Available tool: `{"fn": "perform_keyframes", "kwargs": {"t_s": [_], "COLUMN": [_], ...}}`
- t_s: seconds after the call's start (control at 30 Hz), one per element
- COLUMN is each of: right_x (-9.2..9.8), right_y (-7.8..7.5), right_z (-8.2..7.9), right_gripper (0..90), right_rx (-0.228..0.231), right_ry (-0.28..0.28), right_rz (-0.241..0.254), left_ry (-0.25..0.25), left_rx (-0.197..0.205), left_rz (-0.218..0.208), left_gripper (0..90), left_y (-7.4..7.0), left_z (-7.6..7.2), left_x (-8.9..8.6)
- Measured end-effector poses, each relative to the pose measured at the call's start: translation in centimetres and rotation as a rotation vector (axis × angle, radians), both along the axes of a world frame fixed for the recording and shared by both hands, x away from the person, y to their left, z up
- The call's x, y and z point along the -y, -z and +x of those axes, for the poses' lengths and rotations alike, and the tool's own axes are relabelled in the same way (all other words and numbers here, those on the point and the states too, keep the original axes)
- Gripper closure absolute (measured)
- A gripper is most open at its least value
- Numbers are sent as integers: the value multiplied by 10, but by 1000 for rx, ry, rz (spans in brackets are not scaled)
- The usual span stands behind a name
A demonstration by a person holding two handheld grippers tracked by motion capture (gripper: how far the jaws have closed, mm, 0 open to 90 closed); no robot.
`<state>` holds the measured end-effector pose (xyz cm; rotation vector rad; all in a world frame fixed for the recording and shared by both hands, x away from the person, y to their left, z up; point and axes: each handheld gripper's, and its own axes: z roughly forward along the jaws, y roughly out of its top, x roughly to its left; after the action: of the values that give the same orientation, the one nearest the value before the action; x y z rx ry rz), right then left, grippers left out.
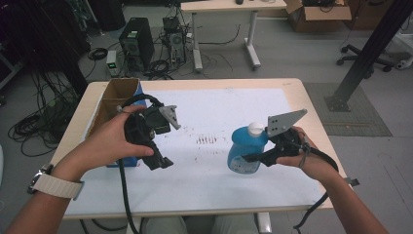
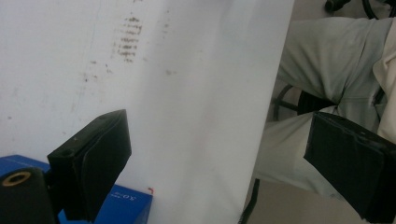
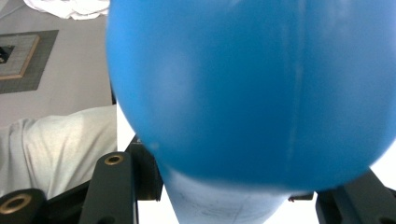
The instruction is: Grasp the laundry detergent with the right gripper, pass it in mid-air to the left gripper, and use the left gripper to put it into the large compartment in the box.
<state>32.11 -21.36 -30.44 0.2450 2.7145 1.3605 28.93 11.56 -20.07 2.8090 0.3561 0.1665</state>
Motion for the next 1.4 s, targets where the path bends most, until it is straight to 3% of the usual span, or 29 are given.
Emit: {"fn": "perform_keyframes", "kwargs": {"t_s": [0.37, 0.6, 0.93, 1.4], "right_x": [-12, -26, -46, -74], "right_y": [-23, -38, -49, -50], "right_z": [-9, -14, -19, -21], "right_gripper": [439, 440, 440, 440], "right_rx": [-33, -22, -22, -32], "right_ry": [-46, -82, -131, -194], "right_rz": [-9, -30, -32, -55], "left_ry": [42, 75, 117, 138], "left_rx": [0, 2, -31, -57], "left_rz": [-3, 5, 4, 3], "left_gripper": [72, 70, 68, 61], "left_y": [-23, -34, -35, -36], "left_z": [-5, -9, -12, -13], "left_x": [17, 33, 50, 62]}}
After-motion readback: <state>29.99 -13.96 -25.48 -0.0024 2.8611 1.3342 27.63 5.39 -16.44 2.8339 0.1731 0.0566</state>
